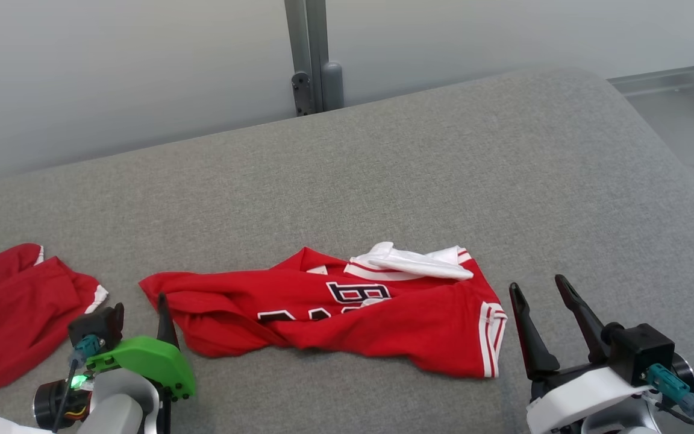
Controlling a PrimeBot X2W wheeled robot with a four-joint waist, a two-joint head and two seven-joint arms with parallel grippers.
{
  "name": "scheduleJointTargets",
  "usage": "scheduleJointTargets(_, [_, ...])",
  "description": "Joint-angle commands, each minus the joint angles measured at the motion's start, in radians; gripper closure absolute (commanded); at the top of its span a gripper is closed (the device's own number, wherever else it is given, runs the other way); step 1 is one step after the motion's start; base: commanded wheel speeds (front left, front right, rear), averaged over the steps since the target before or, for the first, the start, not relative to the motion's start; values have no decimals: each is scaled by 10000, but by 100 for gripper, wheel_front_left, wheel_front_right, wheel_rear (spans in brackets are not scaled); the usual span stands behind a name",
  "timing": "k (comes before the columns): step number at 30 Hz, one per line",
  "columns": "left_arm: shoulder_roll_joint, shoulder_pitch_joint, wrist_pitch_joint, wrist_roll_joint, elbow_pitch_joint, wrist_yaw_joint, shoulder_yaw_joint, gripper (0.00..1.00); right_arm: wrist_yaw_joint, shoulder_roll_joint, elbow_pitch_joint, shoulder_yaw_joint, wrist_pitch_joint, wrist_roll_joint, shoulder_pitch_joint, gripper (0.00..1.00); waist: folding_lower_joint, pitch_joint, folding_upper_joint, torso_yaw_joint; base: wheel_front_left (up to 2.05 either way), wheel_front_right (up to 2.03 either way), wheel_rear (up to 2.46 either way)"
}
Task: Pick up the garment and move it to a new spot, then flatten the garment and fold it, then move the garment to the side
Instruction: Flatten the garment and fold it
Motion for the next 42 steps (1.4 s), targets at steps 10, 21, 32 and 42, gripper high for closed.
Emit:
scheduleJointTargets(10, [-344, 3125, -237, 1792, -4551, -104, 1403, 0, -10, -14, 16, -601, 663, 202, 490, 0, 0, -636, 0, 841, 0, 0, 0])
scheduleJointTargets(21, [-998, 4836, -239, 2929, -6174, -449, 2275, 0, -11, -469, 872, -1227, 4062, 636, -962, 0, 0, -719, 0, 1370, 0, 0, 0])
scheduleJointTargets(32, [-1038, 4575, -240, 3532, -6326, -791, 2274, 0, -6, -40, 3457, -2544, 8059, 1472, -3629, 0, 0, -272, 0, 1863, 0, 0, 0])
scheduleJointTargets(42, [-980, 4267, -240, 3766, -6565, -973, 2202, 0, -6, -2, 5196, -2728, 8821, 2296, -4708, 0, 0, 275, 0, 2285, 0, 0, 0])
